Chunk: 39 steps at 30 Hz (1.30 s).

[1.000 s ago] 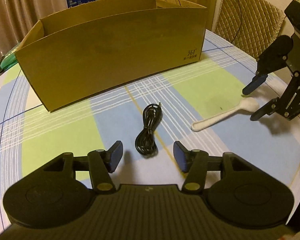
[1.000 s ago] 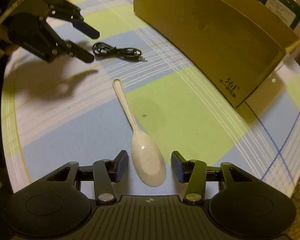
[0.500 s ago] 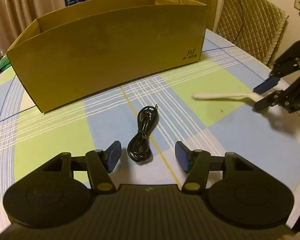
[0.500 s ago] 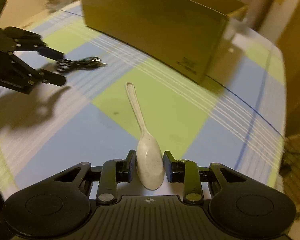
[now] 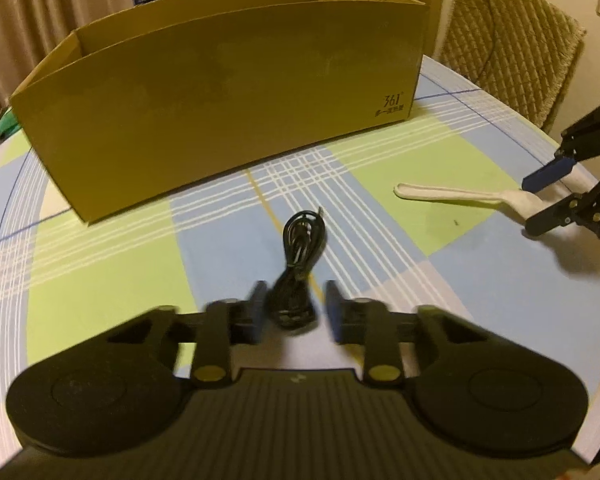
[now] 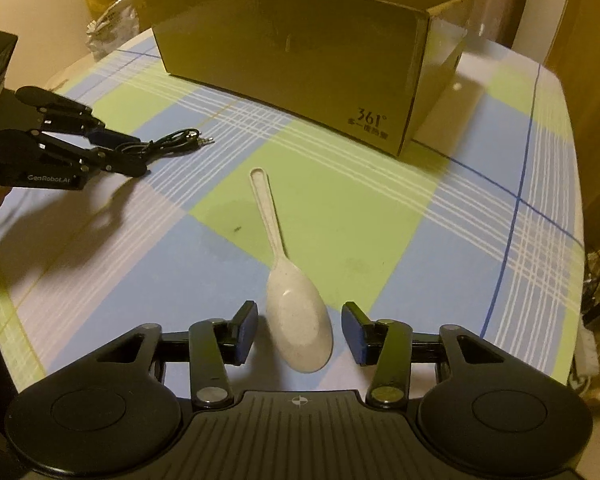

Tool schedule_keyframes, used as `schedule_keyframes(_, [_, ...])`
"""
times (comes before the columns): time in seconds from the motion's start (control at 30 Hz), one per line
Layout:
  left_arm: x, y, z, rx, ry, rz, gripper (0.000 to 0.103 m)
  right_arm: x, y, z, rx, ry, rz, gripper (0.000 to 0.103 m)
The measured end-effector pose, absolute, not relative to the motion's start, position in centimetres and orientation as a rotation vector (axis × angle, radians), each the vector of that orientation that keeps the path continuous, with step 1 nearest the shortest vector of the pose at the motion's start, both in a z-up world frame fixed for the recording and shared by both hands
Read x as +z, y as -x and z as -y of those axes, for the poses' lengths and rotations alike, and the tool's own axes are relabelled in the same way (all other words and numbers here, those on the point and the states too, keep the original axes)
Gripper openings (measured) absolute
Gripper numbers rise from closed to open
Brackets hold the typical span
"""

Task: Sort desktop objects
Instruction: 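Lift the spoon and cable and carry both toward the cardboard box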

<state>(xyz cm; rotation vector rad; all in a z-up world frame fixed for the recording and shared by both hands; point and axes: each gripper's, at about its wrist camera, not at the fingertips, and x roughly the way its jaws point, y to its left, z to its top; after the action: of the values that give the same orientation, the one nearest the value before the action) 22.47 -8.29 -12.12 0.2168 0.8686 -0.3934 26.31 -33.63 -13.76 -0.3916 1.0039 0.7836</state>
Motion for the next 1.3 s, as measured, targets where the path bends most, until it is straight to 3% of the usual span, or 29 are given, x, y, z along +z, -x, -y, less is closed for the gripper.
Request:
schedule_keyframes(0.33, [-12.1,-20.1,8.7,-0.375,-0.147,-0.879,0.019,-14.2,-25.7,33.1,0.862,0.453,-0.953,0.043])
schedule_keyframes(0.43, [-12.0,-20.0,8.8,-0.374,-0.149,-0.878,0.019,-14.1,-25.5,33.0,0.874,0.459,-0.939,0.03])
schedule_keyframes(0.83, [-12.0,-20.3,8.9,-0.38,-0.149,-0.87,0.034,-13.4,-25.5,33.6,0.788,0.449,-0.859,0.029])
schedule_keyframes(1.3, [-12.3,-21.4,9.6,-0.378,-0.195,-0.874,0.031,-12.8,-25.7,33.3,0.754,0.43,-0.853,0.029])
